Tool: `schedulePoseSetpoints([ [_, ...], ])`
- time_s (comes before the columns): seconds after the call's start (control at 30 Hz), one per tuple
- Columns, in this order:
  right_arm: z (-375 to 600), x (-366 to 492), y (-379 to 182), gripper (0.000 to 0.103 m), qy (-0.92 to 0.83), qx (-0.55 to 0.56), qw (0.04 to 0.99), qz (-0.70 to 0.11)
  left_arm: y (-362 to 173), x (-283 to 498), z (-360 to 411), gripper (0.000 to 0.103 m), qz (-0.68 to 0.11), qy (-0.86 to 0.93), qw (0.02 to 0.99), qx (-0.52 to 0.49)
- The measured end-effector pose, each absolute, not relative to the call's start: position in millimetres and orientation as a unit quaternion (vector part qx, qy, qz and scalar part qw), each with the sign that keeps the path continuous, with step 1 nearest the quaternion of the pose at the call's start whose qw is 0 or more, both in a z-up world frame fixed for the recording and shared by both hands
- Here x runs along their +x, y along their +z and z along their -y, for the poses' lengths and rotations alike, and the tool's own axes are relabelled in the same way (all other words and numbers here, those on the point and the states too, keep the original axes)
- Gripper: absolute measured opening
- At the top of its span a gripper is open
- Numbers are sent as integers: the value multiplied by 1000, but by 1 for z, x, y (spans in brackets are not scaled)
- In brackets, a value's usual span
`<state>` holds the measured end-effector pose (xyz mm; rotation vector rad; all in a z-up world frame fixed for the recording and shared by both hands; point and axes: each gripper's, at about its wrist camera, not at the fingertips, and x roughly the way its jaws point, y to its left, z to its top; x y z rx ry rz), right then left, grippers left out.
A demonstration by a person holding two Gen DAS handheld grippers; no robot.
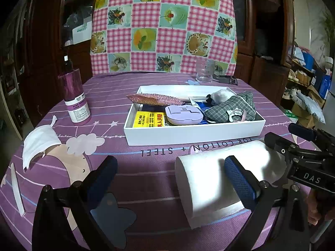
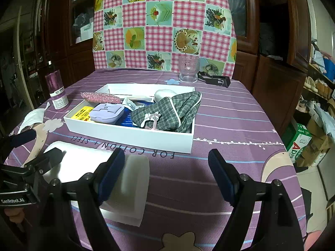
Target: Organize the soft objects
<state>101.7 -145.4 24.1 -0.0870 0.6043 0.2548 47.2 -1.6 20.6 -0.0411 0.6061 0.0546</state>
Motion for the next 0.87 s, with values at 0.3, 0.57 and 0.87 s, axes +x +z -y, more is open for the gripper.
schedulePoseSetpoints([
  [0.3,146,102,24,82,125,-42,946,-297,21,47,2,103,-298,29,954,-18],
  [0.57,146,102,24,83,125,-42,946,-297,21,48,0,103,-297,30,954,-15],
  [0.87,146,102,24,83,125,-42,946,-297,23,49,-5,103,-295,24,955,-8],
])
